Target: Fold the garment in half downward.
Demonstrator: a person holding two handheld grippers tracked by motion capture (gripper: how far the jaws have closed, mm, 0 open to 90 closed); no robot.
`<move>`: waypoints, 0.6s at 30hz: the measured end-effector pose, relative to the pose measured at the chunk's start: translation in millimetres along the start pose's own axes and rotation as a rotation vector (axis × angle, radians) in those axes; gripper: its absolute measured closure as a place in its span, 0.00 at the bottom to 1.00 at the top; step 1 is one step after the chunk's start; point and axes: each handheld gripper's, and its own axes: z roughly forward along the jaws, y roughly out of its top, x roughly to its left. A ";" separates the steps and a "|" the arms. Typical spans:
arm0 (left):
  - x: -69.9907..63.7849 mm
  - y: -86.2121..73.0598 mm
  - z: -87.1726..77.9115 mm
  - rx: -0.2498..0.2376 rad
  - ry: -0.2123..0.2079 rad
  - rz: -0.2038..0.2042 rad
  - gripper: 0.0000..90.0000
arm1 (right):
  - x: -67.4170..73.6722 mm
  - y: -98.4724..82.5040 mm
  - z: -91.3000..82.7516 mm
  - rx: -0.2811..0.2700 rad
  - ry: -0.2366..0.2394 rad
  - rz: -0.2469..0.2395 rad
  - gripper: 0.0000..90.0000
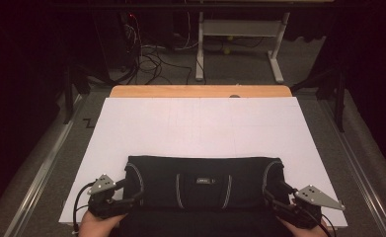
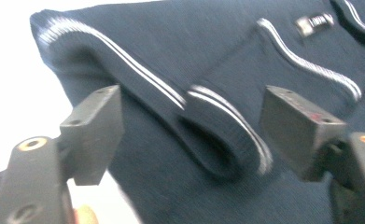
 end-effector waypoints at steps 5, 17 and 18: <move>16.0 15.0 1.6 -0.013 0.057 -0.071 0.19 | -11.6 10.3 6.5 -0.021 -0.041 -0.023 0.34; 50.2 36.9 32.8 0.024 0.080 -0.131 0.19 | -34.2 31.4 38.9 0.011 -0.105 0.001 0.29; 52.0 38.6 36.3 0.033 0.089 -0.124 0.19 | -40.4 36.4 46.3 0.009 -0.148 0.015 0.26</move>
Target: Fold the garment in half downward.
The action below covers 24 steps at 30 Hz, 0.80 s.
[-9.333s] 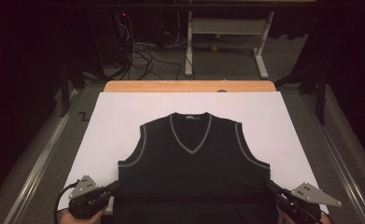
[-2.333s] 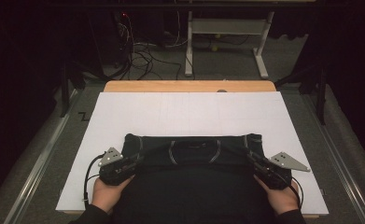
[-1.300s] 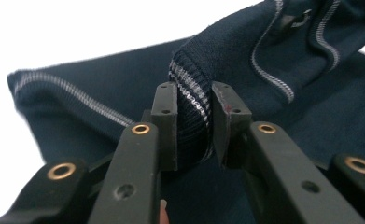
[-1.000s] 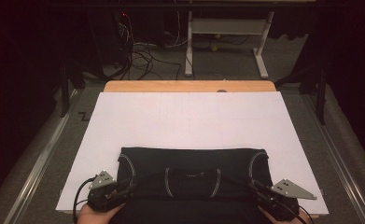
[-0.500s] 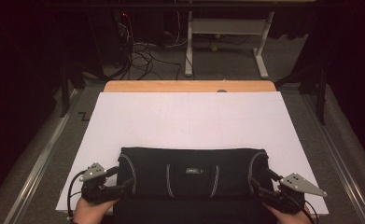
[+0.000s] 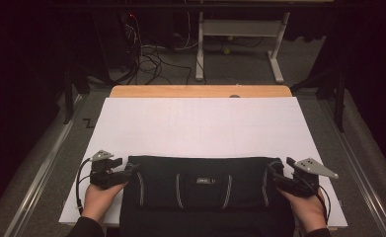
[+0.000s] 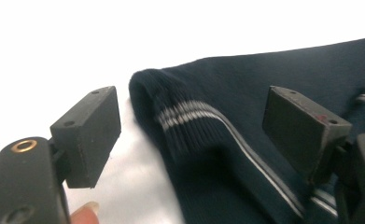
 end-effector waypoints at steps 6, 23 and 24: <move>3.3 3.4 16.4 0.060 0.041 -0.017 0.18 | -15.3 6.7 29.3 0.112 -0.026 0.069 0.27; -12.2 -6.0 16.7 0.066 -0.043 0.092 0.75 | -6.6 -6.3 32.6 0.207 0.076 0.037 0.82; -12.2 -6.0 16.7 0.066 -0.043 0.092 0.76 | -6.6 -6.3 32.6 0.207 0.076 0.037 0.82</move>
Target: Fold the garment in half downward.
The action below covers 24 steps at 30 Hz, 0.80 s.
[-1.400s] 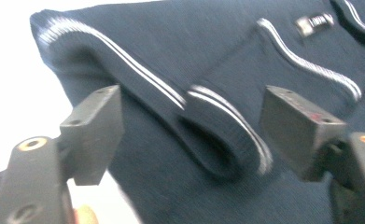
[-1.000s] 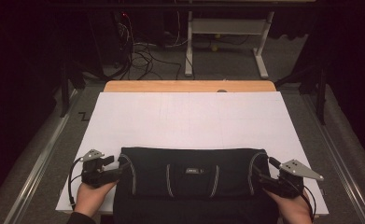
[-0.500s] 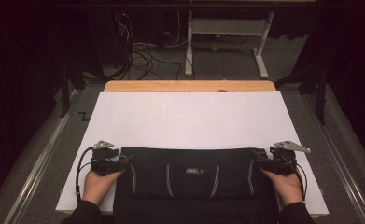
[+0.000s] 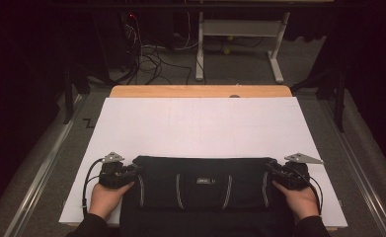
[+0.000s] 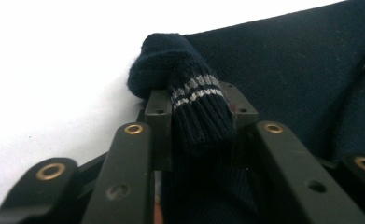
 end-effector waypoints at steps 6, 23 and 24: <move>-6.7 -2.0 -4.7 -0.058 0.029 0.059 0.79 | 5.0 -1.8 -5.2 -0.043 -0.025 -0.036 0.85; -23.3 3.3 -36.6 -0.277 0.044 0.128 0.80 | 11.3 0.5 -29.1 -0.223 -0.061 -0.069 0.86; -26.1 3.8 -40.8 -0.298 0.053 0.141 0.80 | 11.7 1.0 -32.9 -0.244 -0.066 -0.069 0.86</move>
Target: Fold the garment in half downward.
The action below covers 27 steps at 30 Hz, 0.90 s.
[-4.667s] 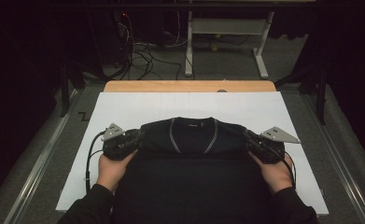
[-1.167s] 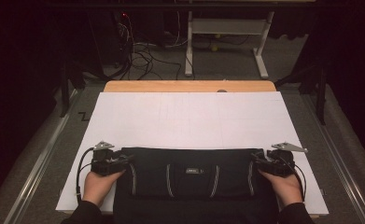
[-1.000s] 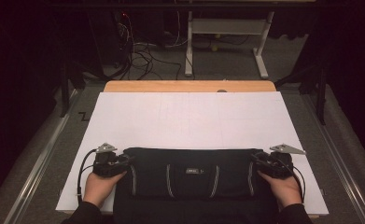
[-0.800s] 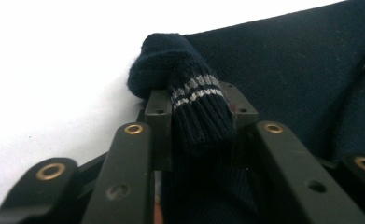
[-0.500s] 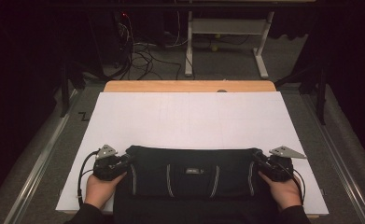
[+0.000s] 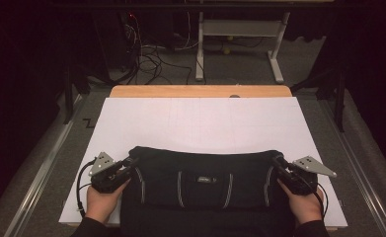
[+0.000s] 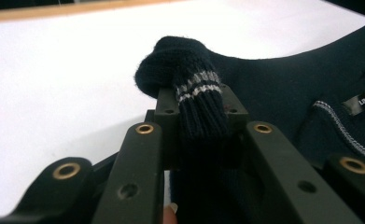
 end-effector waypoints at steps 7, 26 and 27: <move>-6.8 2.0 -4.6 -0.046 0.042 0.037 0.80 | -0.8 4.3 -9.0 -0.054 0.002 0.016 0.86; 20.4 8.2 40.9 0.039 0.112 0.011 0.80 | -8.9 24.2 36.1 -0.032 -0.015 0.015 0.86; 20.4 8.2 40.9 0.039 0.112 0.011 0.80 | -8.9 24.2 36.1 -0.032 -0.015 0.015 0.86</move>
